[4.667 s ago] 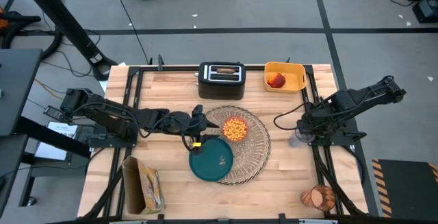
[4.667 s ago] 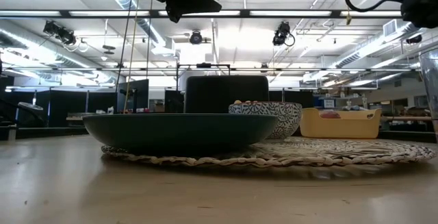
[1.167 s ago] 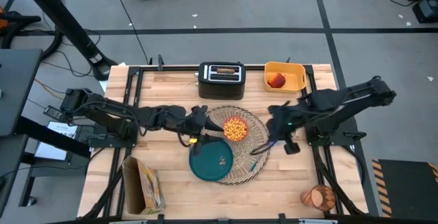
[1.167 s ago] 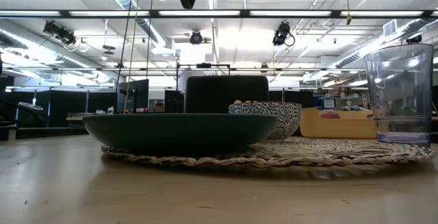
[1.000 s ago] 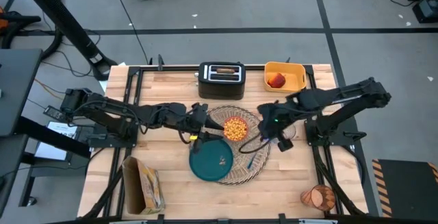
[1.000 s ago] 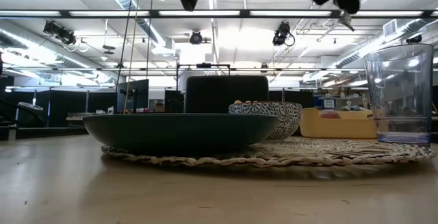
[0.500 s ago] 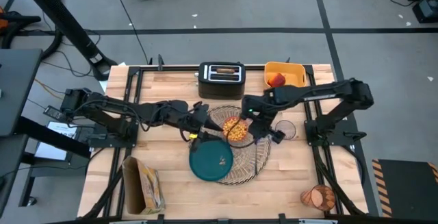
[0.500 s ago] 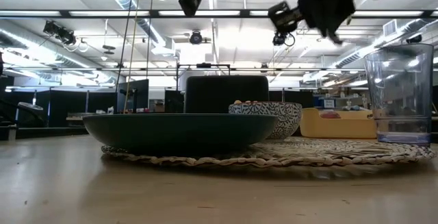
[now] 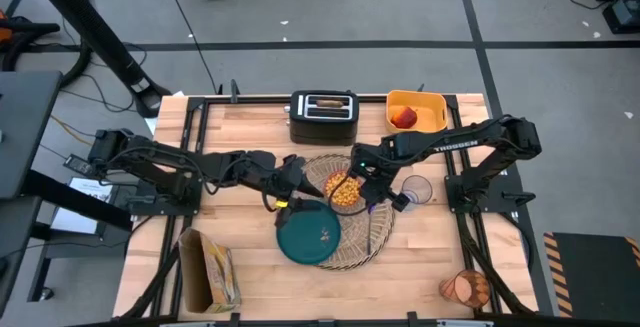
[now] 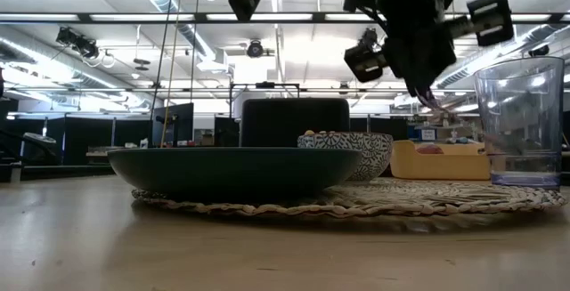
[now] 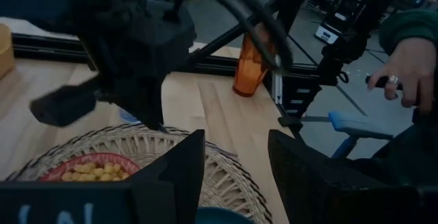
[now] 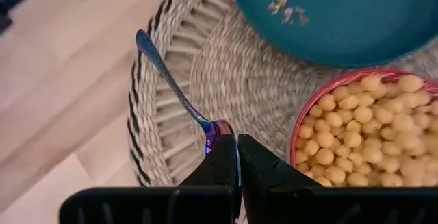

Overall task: Arrange a breakfast setting
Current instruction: Put the blue spoon on the brown table mat to the right side of the red bowl

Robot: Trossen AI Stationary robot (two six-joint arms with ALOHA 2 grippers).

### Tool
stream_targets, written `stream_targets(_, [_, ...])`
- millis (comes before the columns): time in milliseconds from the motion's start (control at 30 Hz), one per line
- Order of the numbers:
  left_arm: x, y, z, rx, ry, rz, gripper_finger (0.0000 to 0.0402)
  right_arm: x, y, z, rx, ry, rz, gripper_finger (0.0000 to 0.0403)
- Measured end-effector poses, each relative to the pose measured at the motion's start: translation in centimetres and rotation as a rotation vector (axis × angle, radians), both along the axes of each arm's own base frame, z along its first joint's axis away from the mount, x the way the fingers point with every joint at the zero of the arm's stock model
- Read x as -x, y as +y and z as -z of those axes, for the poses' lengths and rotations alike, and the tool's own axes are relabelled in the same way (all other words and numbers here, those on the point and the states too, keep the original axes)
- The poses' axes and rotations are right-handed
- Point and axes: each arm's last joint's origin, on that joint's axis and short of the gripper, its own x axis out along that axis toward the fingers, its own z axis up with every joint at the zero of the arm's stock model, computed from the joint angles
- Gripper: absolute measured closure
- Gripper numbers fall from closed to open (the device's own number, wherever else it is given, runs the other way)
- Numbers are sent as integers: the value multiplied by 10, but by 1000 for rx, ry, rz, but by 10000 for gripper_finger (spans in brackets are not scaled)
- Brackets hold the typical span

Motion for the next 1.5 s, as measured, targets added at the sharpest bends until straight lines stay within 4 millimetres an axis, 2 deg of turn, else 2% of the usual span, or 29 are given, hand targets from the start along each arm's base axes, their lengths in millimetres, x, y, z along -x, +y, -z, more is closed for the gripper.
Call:
stream_targets(133, [0,1,0,-7,-6,-2,233,1,-1,7,13,3,-22,373])
stream_targets(267, [0,1,-1,-28,-21,0,233,-1,1,6,23,-31,-51,394])
stream_targets(500, [0,1,-1,-34,-24,1,233,-1,5,6,31,4,11,396])
stream_targets(700, [0,1,-1,-38,-25,2,233,-2,21,4,35,96,167,396])
stream_targets(933, [-1,1,-3,-47,-40,4,233,5,40,2,86,153,107,396])
stream_targets(1167, [-1,1,-3,-47,-41,4,233,6,52,1,75,174,143,396])
stream_targets(1333, [-1,1,-3,-47,-41,4,233,7,72,-17,106,189,144,396])
stream_targets(1500, [-6,-3,6,-34,-13,12,233,12,92,-50,288,173,215,396])
